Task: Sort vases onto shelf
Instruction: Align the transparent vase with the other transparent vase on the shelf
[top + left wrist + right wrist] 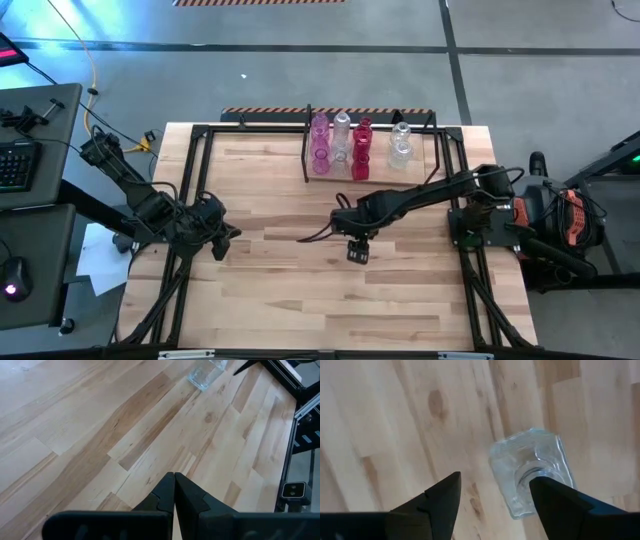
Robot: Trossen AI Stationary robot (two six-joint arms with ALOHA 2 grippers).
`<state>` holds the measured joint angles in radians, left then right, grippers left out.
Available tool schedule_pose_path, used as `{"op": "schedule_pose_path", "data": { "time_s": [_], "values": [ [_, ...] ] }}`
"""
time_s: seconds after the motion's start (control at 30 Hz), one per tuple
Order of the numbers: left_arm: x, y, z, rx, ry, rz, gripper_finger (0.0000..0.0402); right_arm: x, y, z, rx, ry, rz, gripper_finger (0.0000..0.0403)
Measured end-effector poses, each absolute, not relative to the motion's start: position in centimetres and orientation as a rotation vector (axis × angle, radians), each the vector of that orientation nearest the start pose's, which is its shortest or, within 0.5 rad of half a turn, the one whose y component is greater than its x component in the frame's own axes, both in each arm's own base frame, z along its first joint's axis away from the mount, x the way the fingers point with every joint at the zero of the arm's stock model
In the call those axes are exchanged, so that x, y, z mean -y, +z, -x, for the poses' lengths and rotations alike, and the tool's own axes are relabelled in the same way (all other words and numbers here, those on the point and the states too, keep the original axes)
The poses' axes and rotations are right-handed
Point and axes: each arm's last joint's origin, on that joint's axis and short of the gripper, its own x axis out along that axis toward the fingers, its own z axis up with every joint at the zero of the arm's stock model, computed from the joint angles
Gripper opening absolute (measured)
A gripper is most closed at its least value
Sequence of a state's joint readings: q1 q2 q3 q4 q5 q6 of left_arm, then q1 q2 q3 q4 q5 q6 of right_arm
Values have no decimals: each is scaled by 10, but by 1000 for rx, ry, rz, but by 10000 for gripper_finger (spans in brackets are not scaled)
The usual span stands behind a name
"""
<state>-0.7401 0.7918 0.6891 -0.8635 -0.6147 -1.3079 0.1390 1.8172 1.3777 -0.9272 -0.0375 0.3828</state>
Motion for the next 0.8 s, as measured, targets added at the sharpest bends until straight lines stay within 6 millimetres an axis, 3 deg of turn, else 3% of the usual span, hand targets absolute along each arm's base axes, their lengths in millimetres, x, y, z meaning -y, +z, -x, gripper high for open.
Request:
{"op": "schedule_pose_path", "data": {
  "time_s": [0.17, 0.43, 0.8],
  "values": [
    [80, 251, -112, -669, 368, 640, 0, -48, 207, -344, -1374, -145, -232, 179],
    [80, 251, -112, -667, 371, 647, 0, -48, 201, -340, -1410, -121, -238, 17],
    [79, 251, -112, -664, 372, 647, 0, -49, 207, -339, -1458, -102, -237, 8]
  ]
}}
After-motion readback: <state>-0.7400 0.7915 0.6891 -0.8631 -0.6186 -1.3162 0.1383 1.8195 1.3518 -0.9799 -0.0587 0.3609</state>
